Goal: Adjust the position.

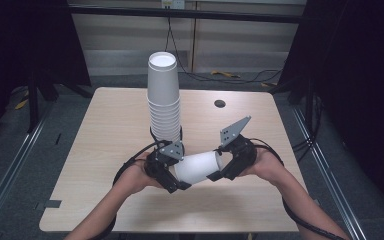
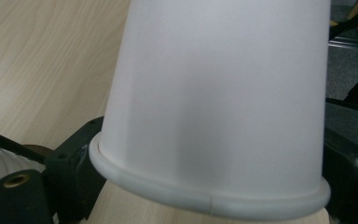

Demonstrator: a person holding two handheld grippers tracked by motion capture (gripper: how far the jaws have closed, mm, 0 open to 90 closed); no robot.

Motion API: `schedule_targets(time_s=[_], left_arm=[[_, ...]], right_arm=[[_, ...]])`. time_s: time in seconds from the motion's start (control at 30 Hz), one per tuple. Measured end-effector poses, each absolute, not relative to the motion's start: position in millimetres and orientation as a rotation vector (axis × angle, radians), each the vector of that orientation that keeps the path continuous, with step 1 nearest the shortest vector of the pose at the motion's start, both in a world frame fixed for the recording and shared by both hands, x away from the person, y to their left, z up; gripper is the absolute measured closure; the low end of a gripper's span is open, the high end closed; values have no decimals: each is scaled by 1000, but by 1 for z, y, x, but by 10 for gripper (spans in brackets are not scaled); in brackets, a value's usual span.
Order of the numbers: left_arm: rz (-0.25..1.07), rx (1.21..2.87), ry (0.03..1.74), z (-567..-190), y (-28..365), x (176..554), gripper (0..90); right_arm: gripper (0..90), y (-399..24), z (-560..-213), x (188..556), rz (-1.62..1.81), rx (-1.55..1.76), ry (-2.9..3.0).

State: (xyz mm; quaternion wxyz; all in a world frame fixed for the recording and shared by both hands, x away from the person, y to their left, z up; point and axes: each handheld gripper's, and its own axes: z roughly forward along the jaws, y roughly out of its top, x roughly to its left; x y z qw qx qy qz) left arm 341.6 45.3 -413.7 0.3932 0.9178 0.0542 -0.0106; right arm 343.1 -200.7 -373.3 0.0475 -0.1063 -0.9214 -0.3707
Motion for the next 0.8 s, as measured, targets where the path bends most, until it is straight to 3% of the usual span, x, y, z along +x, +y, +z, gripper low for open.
schedule_targets(time_s=[0.27, 0.8], left_arm=[[-10, 2337, 135, -411, 45, 341, 149], [14, 2341, 86, -411, 42, 341, 83]], right_arm=[[257, -201, -374, 342, -1114, -322, -2822], [254, -201, -373, 344, -1124, -311, -2812]])
